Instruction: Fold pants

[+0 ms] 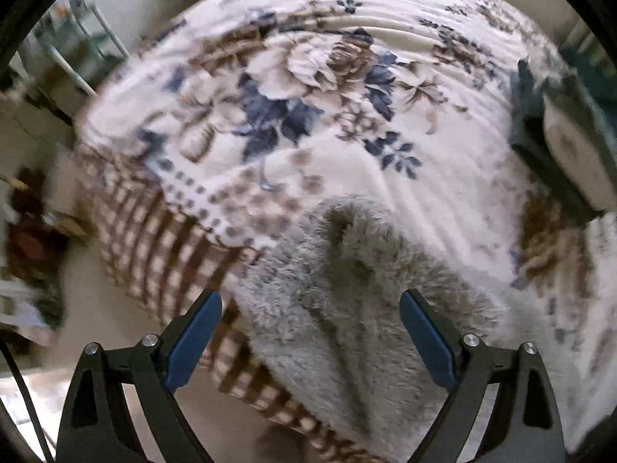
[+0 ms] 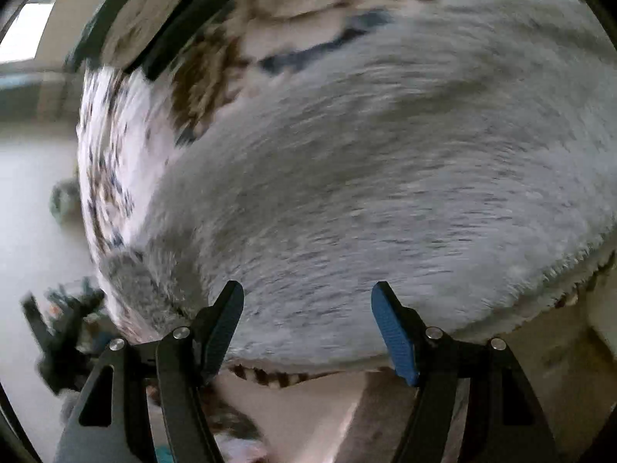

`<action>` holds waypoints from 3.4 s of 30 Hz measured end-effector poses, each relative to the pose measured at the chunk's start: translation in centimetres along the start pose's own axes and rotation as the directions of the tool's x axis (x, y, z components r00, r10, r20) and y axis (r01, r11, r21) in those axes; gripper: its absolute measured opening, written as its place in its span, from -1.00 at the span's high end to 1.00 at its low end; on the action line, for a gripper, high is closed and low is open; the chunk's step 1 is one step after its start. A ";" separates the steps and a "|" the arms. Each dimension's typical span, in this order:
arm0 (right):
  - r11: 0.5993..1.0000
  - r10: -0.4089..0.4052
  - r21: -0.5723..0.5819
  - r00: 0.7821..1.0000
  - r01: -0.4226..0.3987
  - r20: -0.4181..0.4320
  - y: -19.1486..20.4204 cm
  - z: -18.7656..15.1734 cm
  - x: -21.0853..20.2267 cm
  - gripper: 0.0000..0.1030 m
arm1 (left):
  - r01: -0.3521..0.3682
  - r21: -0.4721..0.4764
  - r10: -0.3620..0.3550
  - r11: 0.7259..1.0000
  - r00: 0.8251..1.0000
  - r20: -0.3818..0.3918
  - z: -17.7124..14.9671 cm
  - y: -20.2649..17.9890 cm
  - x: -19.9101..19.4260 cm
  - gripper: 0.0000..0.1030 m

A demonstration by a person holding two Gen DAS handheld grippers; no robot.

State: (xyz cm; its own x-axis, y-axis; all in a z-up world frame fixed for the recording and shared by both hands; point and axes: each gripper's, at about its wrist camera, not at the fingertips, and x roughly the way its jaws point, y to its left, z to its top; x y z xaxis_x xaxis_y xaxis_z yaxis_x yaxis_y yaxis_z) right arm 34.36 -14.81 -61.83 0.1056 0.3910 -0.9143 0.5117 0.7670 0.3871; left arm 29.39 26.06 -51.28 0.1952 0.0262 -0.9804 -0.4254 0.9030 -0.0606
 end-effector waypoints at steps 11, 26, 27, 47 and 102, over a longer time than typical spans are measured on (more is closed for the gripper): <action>0.939 -0.176 0.305 0.984 0.162 0.018 -7.8 -3.0 -0.2 -0.38 | 0.091 0.262 -0.036 0.961 0.978 -0.207 -2.6 -11.1 5.3 -0.76; 0.932 0.062 0.317 0.936 -0.179 0.346 -9.2 -4.5 -5.2 0.88 | 0.423 0.098 -0.434 0.901 0.879 0.198 2.8 1.3 -5.3 0.82; 0.941 0.074 0.283 0.926 -0.188 0.371 -8.6 -4.7 -6.0 0.88 | 0.450 0.100 -0.461 0.888 0.860 0.220 3.2 2.0 -5.8 0.82; 0.967 0.038 0.253 0.999 -0.042 0.021 -9.9 -8.1 3.0 -0.07 | 0.281 -0.133 -0.272 0.950 0.959 0.083 -5.7 12.1 3.1 -0.28; 0.838 -0.013 -0.510 0.926 -0.196 -0.378 21.9 -7.9 15.1 0.59 | 0.426 -0.257 -0.449 0.868 0.893 -0.035 -3.4 10.0 9.0 -0.28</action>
State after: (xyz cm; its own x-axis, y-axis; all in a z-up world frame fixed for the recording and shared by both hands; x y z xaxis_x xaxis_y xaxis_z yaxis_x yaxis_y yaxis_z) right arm 40.40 11.88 -66.24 -0.2313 0.5441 -0.8065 -0.0265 0.8252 0.5643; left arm 23.91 33.84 -61.36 0.3345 -0.3966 -0.8549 -0.5129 0.6844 -0.5182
